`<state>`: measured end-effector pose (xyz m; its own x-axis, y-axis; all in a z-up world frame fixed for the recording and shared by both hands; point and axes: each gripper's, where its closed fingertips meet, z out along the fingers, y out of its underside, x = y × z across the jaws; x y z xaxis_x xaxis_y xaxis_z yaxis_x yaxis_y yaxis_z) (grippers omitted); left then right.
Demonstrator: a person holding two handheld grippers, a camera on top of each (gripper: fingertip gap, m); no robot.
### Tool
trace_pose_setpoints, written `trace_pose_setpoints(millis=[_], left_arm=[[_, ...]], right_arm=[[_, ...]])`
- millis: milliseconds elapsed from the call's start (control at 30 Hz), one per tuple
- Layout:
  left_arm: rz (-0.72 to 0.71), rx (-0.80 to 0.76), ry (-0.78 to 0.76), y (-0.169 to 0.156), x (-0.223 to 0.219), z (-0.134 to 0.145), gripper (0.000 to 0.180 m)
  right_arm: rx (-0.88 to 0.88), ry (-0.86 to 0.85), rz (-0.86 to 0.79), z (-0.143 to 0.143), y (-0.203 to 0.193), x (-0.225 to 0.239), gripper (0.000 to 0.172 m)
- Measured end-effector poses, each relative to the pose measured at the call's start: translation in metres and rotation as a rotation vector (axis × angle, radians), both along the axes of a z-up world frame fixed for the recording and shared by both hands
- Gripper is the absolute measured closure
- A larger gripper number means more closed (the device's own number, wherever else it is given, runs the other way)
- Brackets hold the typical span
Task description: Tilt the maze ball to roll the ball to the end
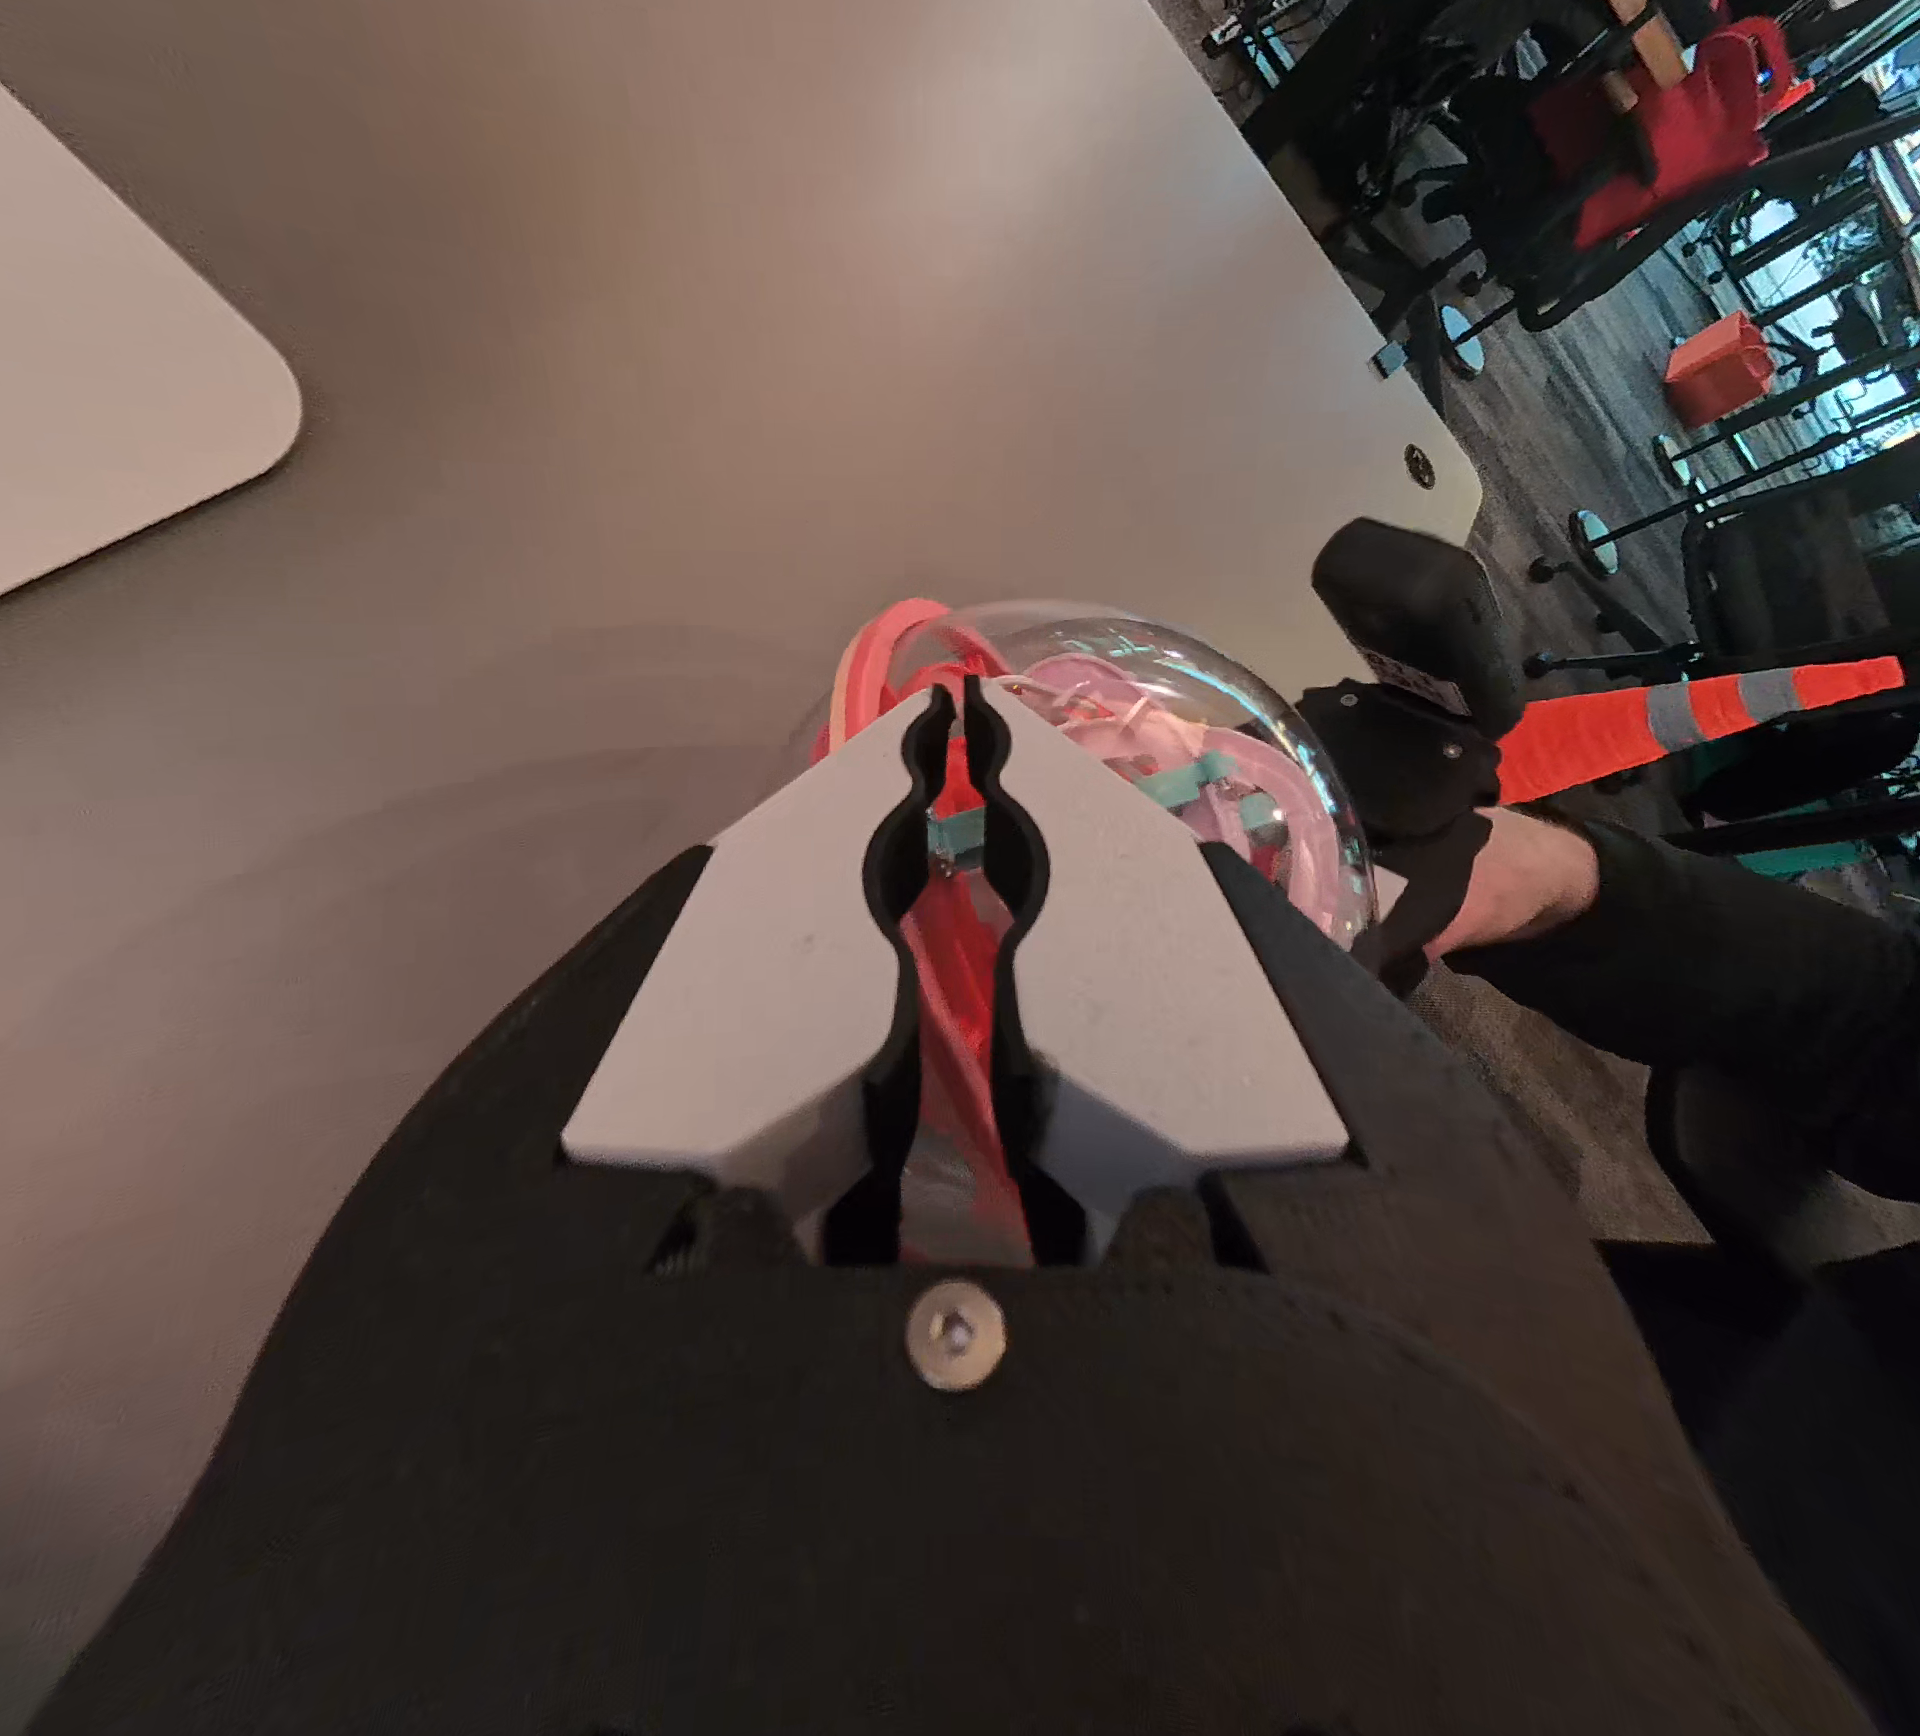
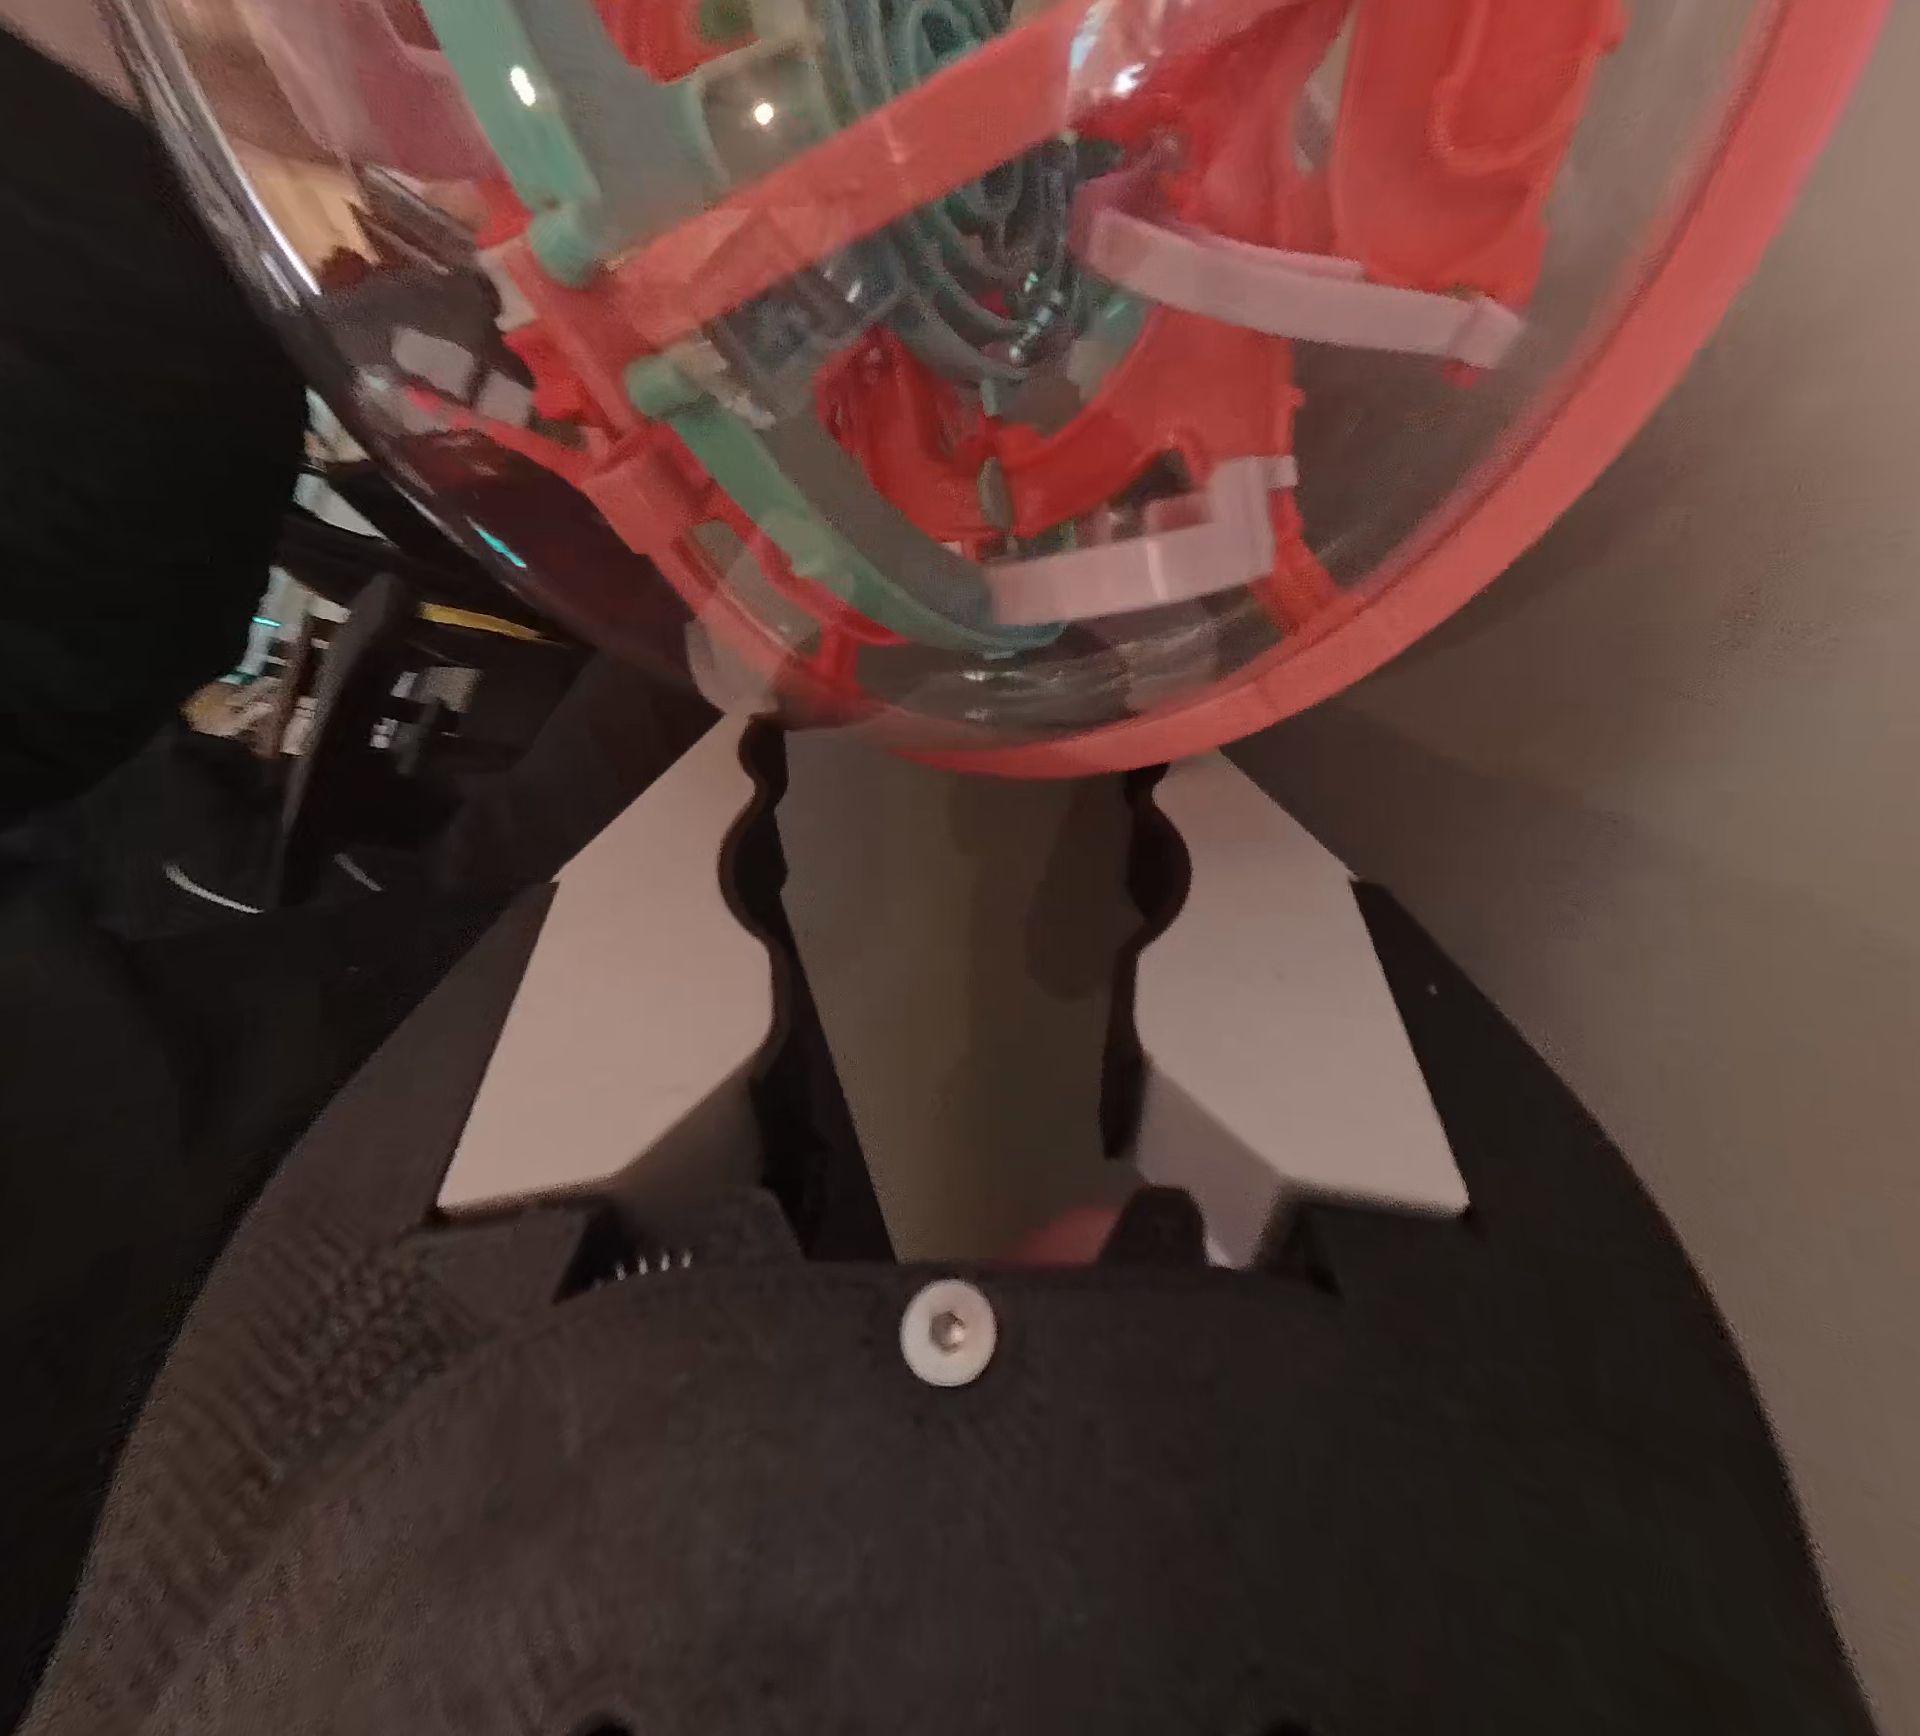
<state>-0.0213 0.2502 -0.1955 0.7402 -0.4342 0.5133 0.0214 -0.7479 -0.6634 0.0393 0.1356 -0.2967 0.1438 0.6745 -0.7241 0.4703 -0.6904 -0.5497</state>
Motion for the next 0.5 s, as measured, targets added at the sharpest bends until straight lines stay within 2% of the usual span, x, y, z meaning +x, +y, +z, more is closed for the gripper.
trace_pose_setpoints(millis=[100, 200, 500], left_arm=[[-0.012, -0.004, 0.006, 0.0, 0.003, 0.0, 0.179], [0.013, -0.003, 0.006, 0.002, -0.001, -0.001, 0.176], [0.093, -0.069, -0.219, -0.011, -0.007, -0.003, 0.168]], right_arm=[[0.013, -0.016, 0.008, -0.002, -0.003, 0.001, 0.11], [0.016, 0.002, -0.014, 0.001, 0.0, 0.001, 0.105], [0.015, 0.034, 0.0, 0.004, -0.004, 0.003, 0.104]])
